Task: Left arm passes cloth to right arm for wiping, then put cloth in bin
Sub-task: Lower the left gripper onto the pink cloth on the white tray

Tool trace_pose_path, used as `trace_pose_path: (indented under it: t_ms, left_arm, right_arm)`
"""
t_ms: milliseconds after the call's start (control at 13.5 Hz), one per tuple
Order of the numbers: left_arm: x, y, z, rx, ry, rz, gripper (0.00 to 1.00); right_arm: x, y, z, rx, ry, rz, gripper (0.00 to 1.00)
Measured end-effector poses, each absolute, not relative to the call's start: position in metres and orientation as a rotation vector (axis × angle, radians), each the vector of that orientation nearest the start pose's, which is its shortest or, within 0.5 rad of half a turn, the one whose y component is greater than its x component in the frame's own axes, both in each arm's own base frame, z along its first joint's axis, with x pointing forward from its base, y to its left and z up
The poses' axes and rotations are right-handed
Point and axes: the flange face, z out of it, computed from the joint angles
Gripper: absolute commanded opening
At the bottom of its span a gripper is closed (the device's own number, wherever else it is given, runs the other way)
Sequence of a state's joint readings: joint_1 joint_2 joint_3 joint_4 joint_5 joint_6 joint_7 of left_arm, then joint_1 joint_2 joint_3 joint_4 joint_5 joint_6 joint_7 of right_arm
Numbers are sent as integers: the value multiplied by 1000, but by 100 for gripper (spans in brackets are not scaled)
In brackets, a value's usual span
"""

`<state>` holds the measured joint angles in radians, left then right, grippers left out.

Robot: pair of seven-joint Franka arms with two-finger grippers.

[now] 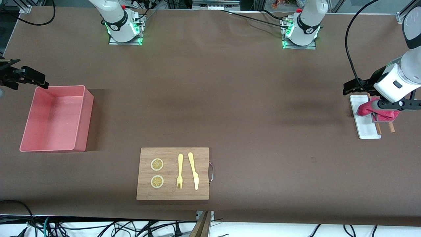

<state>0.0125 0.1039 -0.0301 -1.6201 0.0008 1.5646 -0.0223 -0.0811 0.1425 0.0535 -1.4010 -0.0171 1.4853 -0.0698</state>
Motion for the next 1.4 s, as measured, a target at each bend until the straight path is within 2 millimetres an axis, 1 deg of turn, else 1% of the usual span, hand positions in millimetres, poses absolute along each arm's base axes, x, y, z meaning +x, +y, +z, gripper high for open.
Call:
trace_pose_path:
  t_ms: [74, 221, 369, 591, 1403]
  left_arm:
    - [576, -11, 542, -3130, -8, 252, 100]
    - [573, -22, 544, -3129, 3, 254, 100]
    - [573, -28, 545, -3127, -2, 251, 100]
    - [573, -28, 545, -3127, -6, 251, 100]
    - [576, -31, 534, -3124, -2, 279, 100]
  right_arm:
    - [589, -21, 615, -3146, -64, 92, 100]
    - [589, -21, 615, -3146, -64, 92, 100]
    - [589, -21, 615, -3146, -64, 92, 100]
    - [589, -21, 615, -3146, -64, 92, 100]
    - [589, -21, 615, -3146, -65, 92, 100]
